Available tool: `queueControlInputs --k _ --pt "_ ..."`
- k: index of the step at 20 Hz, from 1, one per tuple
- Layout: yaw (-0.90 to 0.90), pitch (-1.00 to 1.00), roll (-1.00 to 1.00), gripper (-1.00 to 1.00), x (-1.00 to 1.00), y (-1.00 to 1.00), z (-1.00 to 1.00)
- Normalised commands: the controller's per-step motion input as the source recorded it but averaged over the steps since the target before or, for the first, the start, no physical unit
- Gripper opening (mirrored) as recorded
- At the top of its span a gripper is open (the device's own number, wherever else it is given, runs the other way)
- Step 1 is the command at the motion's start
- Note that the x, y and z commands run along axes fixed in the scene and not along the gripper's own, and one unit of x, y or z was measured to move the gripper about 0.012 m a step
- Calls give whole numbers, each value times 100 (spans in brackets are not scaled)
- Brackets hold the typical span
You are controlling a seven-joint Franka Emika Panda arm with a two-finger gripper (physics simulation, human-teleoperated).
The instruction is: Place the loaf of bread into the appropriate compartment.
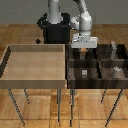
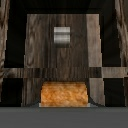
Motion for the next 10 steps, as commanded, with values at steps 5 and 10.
queueControlInputs --k 5,10 --pt "0 0 0 -100 100 0 0" --pt "0 0 0 100 80 0 0"
